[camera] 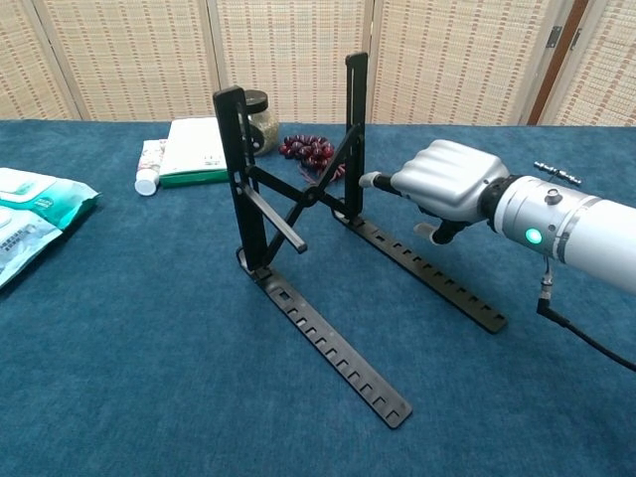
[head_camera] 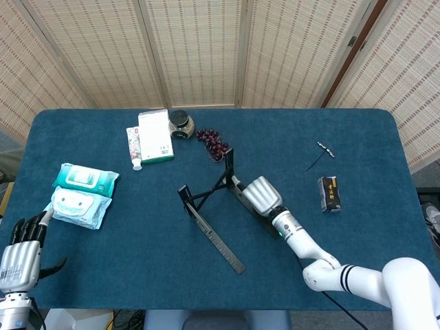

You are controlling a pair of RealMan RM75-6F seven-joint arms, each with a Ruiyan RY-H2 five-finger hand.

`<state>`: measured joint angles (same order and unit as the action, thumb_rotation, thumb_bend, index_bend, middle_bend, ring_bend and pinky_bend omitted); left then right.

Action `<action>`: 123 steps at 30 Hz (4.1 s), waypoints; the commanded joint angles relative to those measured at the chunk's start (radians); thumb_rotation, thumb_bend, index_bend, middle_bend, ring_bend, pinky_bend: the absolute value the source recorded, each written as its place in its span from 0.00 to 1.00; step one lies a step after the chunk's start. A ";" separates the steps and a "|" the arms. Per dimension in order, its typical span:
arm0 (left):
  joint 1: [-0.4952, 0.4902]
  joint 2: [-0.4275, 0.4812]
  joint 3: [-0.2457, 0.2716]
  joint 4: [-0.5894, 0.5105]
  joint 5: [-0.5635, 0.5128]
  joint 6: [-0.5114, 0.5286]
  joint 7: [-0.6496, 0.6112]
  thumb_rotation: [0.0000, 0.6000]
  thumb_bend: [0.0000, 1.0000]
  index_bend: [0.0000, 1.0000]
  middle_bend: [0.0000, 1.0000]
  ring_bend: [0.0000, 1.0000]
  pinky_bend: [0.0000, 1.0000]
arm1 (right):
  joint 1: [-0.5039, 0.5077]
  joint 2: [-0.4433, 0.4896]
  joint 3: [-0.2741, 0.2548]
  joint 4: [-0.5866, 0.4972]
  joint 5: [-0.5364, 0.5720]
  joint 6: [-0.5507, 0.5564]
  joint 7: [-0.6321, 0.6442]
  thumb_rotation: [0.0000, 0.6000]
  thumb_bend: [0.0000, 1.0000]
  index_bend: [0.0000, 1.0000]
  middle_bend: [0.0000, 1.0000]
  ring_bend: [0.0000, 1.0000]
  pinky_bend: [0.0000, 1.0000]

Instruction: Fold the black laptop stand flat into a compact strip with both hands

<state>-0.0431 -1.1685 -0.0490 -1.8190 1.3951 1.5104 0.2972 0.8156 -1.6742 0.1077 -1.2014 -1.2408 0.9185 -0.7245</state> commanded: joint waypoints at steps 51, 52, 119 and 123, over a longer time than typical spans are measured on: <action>-0.621 0.033 0.011 0.019 0.410 -0.524 -0.890 1.00 0.15 0.12 0.09 0.10 0.00 | -0.244 0.575 0.157 -0.593 0.059 0.382 0.176 1.00 0.18 0.00 0.30 0.29 0.69; -0.634 0.027 0.012 0.024 0.410 -0.532 -0.908 1.00 0.15 0.12 0.09 0.10 0.00 | -0.246 0.575 0.157 -0.591 0.059 0.383 0.177 1.00 0.18 0.00 0.30 0.29 0.69; -0.683 -0.039 0.129 0.210 0.191 -0.491 -0.979 1.00 0.15 0.12 0.10 0.10 0.00 | -0.250 0.655 0.165 -0.645 0.047 0.138 0.627 1.00 0.00 0.00 0.26 0.20 0.47; -0.646 0.010 0.136 0.187 0.161 -0.474 -0.944 1.00 0.15 0.12 0.10 0.10 0.00 | -0.210 0.650 0.179 -0.624 0.045 0.052 0.729 1.00 0.00 0.00 0.22 0.15 0.40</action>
<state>-0.7017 -1.1719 0.0818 -1.6220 1.5677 1.0277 -0.6583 0.5744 -1.0259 0.2754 -1.8334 -1.1956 1.0216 -0.0497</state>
